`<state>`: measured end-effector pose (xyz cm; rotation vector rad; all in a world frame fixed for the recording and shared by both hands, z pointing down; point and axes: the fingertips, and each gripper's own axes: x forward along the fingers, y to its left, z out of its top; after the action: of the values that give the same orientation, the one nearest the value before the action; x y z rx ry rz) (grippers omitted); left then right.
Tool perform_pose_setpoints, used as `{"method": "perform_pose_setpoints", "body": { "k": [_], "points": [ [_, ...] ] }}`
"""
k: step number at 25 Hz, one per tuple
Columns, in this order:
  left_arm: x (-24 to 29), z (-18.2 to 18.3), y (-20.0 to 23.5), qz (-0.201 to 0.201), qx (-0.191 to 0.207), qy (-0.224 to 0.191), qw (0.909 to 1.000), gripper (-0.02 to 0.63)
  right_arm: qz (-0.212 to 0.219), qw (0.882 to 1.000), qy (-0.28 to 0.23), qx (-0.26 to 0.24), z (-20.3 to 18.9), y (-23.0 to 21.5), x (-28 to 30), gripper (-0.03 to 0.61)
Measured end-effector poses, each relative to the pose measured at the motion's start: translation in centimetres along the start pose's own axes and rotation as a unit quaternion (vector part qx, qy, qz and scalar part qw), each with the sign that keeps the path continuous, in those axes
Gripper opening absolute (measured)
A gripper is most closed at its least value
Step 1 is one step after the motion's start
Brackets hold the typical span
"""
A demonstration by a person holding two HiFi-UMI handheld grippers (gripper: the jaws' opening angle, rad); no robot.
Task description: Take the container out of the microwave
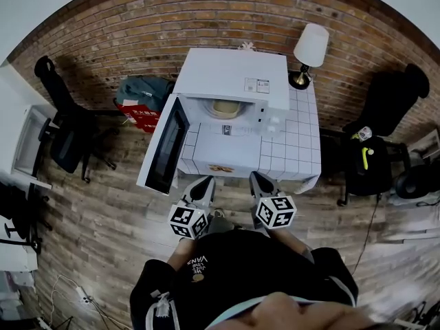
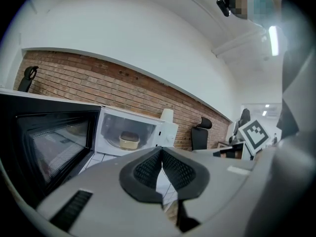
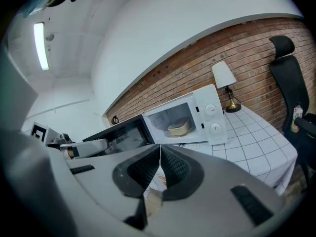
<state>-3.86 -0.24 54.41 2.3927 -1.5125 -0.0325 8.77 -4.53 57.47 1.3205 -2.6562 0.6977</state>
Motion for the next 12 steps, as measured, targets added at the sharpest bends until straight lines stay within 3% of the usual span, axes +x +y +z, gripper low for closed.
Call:
{"method": "perform_pose_setpoints", "body": {
  "k": [12],
  "points": [
    [4.3, 2.2, 4.3, -0.045, 0.0, 0.01, 0.9989, 0.011, -0.041, 0.999, -0.011, 0.015, 1.7, -0.6, 4.8, 0.003]
  ]
}}
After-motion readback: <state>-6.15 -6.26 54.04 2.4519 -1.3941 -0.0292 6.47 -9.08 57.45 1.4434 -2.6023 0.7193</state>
